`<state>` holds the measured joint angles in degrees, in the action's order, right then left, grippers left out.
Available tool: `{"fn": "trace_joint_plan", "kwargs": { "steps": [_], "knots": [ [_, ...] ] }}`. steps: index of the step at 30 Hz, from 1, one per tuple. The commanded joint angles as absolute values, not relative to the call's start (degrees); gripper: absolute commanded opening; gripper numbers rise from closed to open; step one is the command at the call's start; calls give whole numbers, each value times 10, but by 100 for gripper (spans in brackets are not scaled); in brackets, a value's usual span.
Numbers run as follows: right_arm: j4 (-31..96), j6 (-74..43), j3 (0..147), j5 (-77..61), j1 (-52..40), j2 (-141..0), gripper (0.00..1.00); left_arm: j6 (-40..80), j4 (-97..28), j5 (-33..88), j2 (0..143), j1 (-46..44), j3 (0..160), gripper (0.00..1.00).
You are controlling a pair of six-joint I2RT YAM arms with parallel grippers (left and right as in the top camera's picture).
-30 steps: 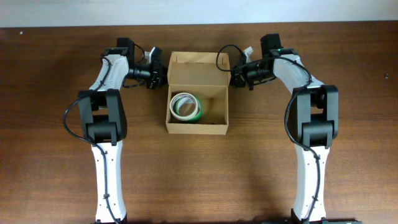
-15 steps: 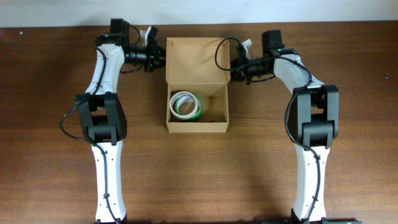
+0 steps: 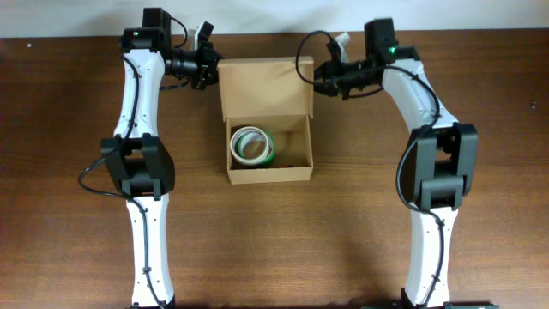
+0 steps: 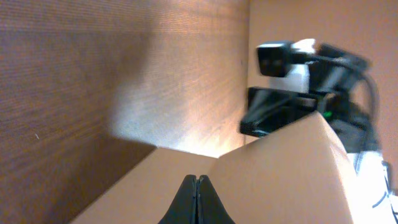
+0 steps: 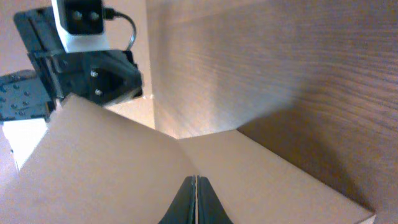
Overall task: Pack container
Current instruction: 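Push the lid down over the box with both grippers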
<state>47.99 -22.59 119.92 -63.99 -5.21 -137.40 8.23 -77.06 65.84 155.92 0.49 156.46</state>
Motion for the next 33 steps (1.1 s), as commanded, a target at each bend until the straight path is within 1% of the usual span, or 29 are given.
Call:
{"fn": "trace_joint_plan", "kwargs": {
  "steps": [1, 4, 9, 13, 14, 19, 25, 30, 33],
  "knots": [
    [537, -180, 1256, -567, -72, -1327, 4, 41, -806, 632, 1562, 6, 1596, 1],
    [615, -142, 1307, -519, -84, -1325, 4, 1, -873, 582, 1562, 5, 1630, 1],
    [691, -121, 1359, -465, -106, -1325, 4, -36, -967, 527, 1562, 4, 1690, 1],
    [760, -87, 1385, -408, -125, -1324, 4, -27, -967, 523, 1545, -2, 1700, 1],
    [781, -79, 1395, -378, -131, -1324, 4, -26, -967, 506, 1537, -5, 1700, 1],
    [847, -72, 1440, -266, -163, -1314, 4, -9, -967, 375, 1482, -34, 1700, 1],
    [930, -64, 1506, -93, -218, -1280, 4, -1, -967, 228, 1388, -86, 1700, 1],
    [973, -64, 1528, -5, -257, -1241, 4, 7, -967, 149, 1300, -117, 1683, 1],
    [973, -64, 1528, 25, -274, -1212, 4, 9, -967, 116, 1229, -124, 1626, 1]
  ]
}}
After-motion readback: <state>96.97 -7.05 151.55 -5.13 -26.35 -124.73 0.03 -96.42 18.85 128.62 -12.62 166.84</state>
